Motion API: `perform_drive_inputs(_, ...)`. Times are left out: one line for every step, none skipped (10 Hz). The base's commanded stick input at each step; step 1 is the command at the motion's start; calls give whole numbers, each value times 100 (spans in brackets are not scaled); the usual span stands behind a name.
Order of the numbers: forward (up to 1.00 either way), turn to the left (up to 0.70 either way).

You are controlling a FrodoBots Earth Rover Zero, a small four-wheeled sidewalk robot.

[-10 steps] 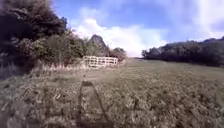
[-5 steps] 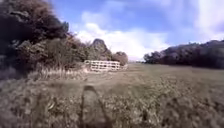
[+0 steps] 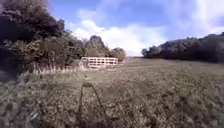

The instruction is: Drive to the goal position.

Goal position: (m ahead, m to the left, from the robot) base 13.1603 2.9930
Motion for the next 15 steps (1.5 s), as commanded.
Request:
perform_drive_inputs(70,-35)
perform_drive_inputs(70,-35)
perform_drive_inputs(70,-35)
perform_drive_inputs(70,-17)
perform_drive_inputs(70,-4)
perform_drive_inputs(70,-20)
perform_drive_inputs(70,-27)
perform_drive_inputs(70,-23)
perform_drive_inputs(70,-3)
perform_drive_inputs(70,-19)
perform_drive_inputs(70,-33)
perform_drive_inputs(70,-25)
perform_drive_inputs(70,-18)
perform_drive_inputs(70,-16)
perform_drive_inputs(70,-30)
